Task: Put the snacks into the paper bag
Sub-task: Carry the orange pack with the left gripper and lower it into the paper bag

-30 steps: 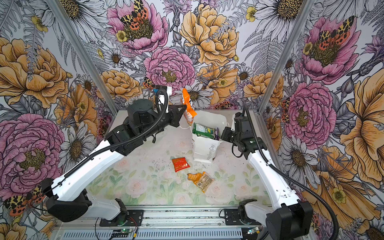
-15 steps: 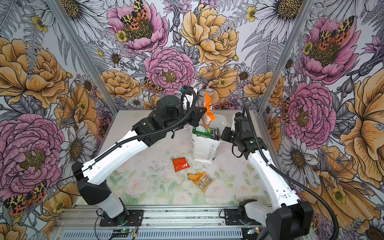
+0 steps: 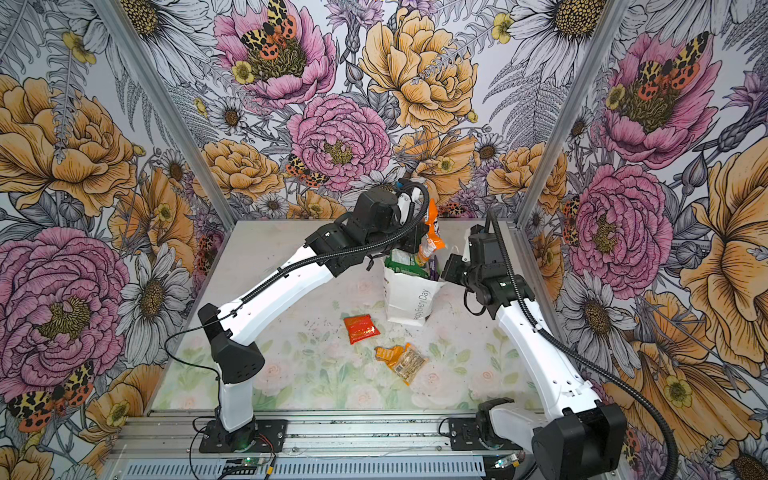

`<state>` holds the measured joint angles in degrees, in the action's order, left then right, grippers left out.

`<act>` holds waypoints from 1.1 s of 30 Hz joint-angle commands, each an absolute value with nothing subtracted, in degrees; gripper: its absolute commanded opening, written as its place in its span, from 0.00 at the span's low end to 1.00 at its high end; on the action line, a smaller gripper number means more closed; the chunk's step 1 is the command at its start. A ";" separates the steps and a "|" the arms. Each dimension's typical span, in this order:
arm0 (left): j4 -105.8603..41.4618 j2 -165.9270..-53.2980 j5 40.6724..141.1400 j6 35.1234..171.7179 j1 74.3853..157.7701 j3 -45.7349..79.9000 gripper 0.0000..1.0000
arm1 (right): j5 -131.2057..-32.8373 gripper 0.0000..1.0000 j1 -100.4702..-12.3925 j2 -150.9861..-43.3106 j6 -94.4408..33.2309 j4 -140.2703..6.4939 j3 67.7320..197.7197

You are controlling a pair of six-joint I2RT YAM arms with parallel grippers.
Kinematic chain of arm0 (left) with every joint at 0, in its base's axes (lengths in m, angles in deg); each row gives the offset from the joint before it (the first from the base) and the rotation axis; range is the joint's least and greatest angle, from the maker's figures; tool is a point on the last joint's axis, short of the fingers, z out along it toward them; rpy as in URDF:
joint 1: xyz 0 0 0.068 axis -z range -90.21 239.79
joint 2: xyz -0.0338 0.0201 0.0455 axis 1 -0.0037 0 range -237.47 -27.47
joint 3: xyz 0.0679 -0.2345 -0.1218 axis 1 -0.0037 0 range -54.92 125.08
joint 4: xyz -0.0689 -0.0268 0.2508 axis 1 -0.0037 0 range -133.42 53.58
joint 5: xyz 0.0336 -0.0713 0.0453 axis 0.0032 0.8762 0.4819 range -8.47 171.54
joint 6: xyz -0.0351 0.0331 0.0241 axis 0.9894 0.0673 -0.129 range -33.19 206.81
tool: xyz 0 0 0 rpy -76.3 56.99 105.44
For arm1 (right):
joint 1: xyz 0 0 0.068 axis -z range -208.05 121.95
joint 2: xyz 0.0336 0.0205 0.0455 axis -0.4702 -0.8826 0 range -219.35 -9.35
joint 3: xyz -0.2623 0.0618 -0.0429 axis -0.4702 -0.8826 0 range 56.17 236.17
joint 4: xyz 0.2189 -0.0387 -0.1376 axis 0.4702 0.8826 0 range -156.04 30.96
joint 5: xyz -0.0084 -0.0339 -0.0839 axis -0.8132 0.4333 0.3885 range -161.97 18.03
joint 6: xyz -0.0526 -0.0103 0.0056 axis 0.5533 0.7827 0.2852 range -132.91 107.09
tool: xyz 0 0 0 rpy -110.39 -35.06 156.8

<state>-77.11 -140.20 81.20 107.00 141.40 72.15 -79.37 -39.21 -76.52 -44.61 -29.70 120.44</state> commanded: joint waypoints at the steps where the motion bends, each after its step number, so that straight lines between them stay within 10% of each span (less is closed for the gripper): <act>1: -78.56 -140.85 81.89 107.82 140.77 75.91 0.00 | -79.71 0.00 -38.94 -75.04 -44.54 -29.49 119.90; 33: -87.91 -147.13 83.71 112.19 138.74 79.47 0.03 | -79.40 0.00 -38.86 -74.74 -44.10 -29.39 119.88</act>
<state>-87.75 -147.54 82.49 111.13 139.22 77.22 -79.35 -39.03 -75.76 -44.57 -29.70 119.74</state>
